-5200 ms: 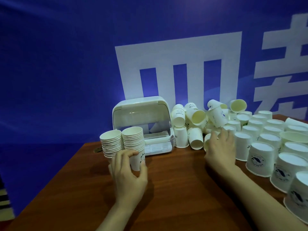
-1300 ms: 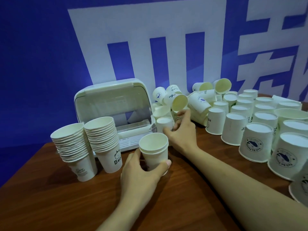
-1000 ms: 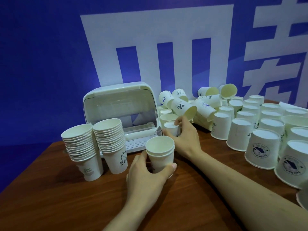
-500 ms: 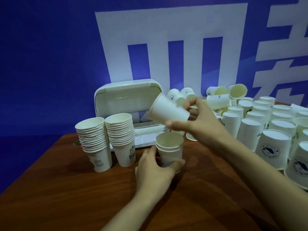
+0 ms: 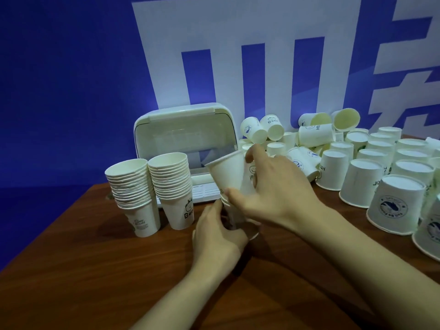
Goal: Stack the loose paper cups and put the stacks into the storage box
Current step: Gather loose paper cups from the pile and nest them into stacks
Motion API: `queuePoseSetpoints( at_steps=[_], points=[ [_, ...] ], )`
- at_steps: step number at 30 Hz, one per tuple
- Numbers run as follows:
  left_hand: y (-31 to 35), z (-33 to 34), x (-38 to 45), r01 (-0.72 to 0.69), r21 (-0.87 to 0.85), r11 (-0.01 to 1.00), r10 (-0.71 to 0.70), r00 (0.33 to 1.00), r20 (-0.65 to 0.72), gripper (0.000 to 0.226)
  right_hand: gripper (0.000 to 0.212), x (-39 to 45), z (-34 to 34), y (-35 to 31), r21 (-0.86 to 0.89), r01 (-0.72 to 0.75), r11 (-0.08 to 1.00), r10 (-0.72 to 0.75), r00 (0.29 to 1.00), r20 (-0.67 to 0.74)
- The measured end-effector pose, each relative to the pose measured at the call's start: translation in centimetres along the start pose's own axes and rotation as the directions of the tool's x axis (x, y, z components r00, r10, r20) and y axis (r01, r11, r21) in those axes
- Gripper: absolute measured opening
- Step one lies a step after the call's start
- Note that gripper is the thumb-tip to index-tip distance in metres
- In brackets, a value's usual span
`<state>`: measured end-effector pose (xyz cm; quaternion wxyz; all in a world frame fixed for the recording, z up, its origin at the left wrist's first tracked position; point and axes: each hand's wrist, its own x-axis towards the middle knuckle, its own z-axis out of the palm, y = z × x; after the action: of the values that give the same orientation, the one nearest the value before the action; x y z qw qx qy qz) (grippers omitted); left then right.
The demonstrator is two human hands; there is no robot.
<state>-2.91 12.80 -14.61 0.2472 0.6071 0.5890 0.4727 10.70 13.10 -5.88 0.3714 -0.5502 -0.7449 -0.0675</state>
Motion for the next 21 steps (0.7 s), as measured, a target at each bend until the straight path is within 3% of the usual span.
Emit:
queuePoseSetpoints(
  at_steps=[3, 5, 8, 10, 13, 15, 18, 21],
  points=[
    [0.2, 0.0, -0.3, -0.023, -0.004, 1.0, 0.023, 1.0, 0.001, 0.062, 0.072, 0.2, -0.6, 0.8, 0.073, 0.014, 0.997, -0.014, 1.0, -0.001],
    [0.4, 0.0, -0.4, -0.029, 0.013, 0.999, 0.029, 1.0, -0.002, 0.069, 0.076, 0.4, -0.8, 1.7, 0.258, -0.006, 0.966, 0.021, 0.998, -0.059],
    [0.7, -0.2, -0.7, -0.022, 0.02, 1.0, 0.022, 1.0, 0.007, 0.08, 0.06, 0.9, 0.7, 4.1, 0.391, 0.0, 0.92, 0.07, 0.984, -0.165],
    [0.8, -0.2, -0.8, -0.026, 0.029, 0.999, 0.026, 1.0, 0.001, 0.079, 0.056, 1.0, 2.1, 6.3, 0.304, -0.049, 0.951, 0.092, 0.988, -0.128],
    [0.8, -0.2, -0.9, -0.026, 0.036, 0.999, 0.026, 1.0, -0.002, 0.078, 0.061, 0.8, 3.5, 9.1, 0.075, -0.114, 0.991, 0.11, 0.992, 0.063],
    [0.8, -0.2, -0.8, -0.022, 0.027, 0.999, 0.022, 1.0, -0.005, 0.082, 0.077, 0.6, 3.9, 9.9, -0.046, -0.132, 0.99, 0.138, 0.977, 0.161],
    [0.8, -0.2, -0.8, -0.019, 0.028, 0.999, 0.02, 1.0, -0.007, 0.085, 0.1, 0.8, 4.3, 9.8, -0.151, -0.159, 0.976, 0.178, 0.976, 0.125],
    [0.8, -0.2, -0.8, -0.02, 0.027, 0.999, 0.02, 1.0, -0.002, 0.084, 0.09, 1.2, 3.7, 9.3, -0.124, -0.236, 0.964, 0.238, 0.971, 0.0]
  ],
)
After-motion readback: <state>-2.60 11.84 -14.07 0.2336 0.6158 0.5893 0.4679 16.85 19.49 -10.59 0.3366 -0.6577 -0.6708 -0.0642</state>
